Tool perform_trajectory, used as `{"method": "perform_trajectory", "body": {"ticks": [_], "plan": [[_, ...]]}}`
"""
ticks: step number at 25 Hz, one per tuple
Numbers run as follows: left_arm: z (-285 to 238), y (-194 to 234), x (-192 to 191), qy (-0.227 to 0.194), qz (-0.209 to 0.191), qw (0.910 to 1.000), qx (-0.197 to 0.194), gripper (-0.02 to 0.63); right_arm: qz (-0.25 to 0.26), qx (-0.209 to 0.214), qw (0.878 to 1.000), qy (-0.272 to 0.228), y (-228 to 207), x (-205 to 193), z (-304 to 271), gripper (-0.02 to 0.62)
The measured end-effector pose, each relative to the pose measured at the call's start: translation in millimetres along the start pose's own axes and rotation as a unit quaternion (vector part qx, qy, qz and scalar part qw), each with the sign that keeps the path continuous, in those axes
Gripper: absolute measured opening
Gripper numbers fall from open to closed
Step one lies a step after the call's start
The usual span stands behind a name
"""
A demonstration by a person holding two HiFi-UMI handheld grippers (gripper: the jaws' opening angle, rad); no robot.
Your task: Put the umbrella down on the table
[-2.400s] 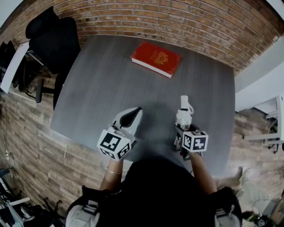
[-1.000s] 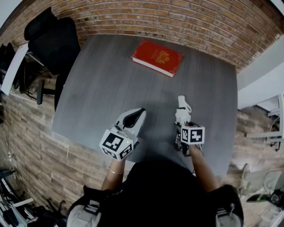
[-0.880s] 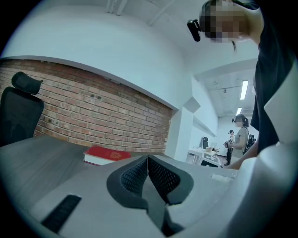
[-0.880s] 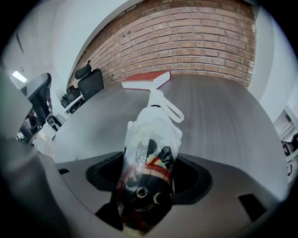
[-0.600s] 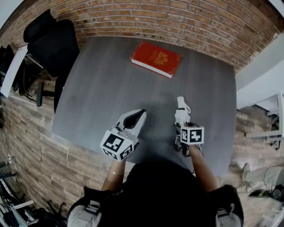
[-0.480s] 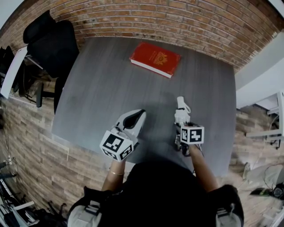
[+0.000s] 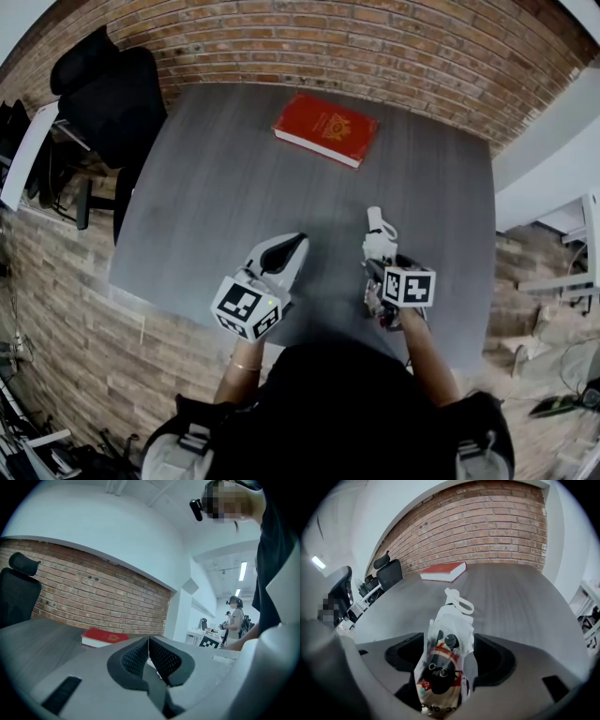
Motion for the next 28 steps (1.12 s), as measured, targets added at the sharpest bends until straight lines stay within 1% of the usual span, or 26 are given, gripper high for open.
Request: {"method": "perform_trajectory", "body": {"ticks": [5, 7, 11, 13, 19, 22, 25, 28], "plan": [[-0.9, -5.3, 1.8, 0.002, -0.004, 1.0, -0.005, 0.002, -0.012, 0.009, 0.999, -0.039, -0.7, 8.9, 17.4, 0.33], [-1.7, -7.3, 3.3, -0.001, -0.008, 0.9999, -0.01, 0.002, -0.018, 0.013, 0.998, -0.061, -1.0, 12.4, 24.2, 0.309], [-1.2, -10.6, 5.3, -0.001, -0.014, 0.9998, -0.013, 0.002, -0.031, 0.018, 0.992, -0.124, 1.0, 19.7, 42.3, 0.217], [-0.6, -13.2, 6.2, 0.0, -0.016, 0.9998, -0.013, 0.002, -0.033, 0.02, 0.988, -0.15, 3.1, 22.7, 54.1, 0.188], [2.8, -20.8, 12.0, 0.004, -0.028, 0.9996, -0.008, 0.002, -0.043, 0.026, 0.976, -0.212, 6.5, 31.0, 84.8, 0.072], [5.3, -23.5, 13.1, 0.006, -0.027, 0.9996, 0.001, 0.002, -0.05, 0.026, 0.968, -0.244, 5.6, 33.0, 98.2, -0.001], [8.9, -26.4, 15.4, 0.004, -0.029, 0.9995, 0.009, 0.002, -0.047, 0.019, 0.962, -0.267, 4.3, 34.7, 111.9, -0.003], [13.6, -31.0, 16.2, 0.003, -0.031, 0.9994, 0.014, 0.002, -0.028, 0.012, 0.961, -0.276, 6.7, 32.9, 120.9, -0.003]]}}
Point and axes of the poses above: the fingertips, and each gripper's own axes: z backward along the fingers, y to its left, x out of its top, the point moved 7 cm from there along z, backward along the fingers, and after that the axes turned 3 degrees about -z, right-handed, at the moved point
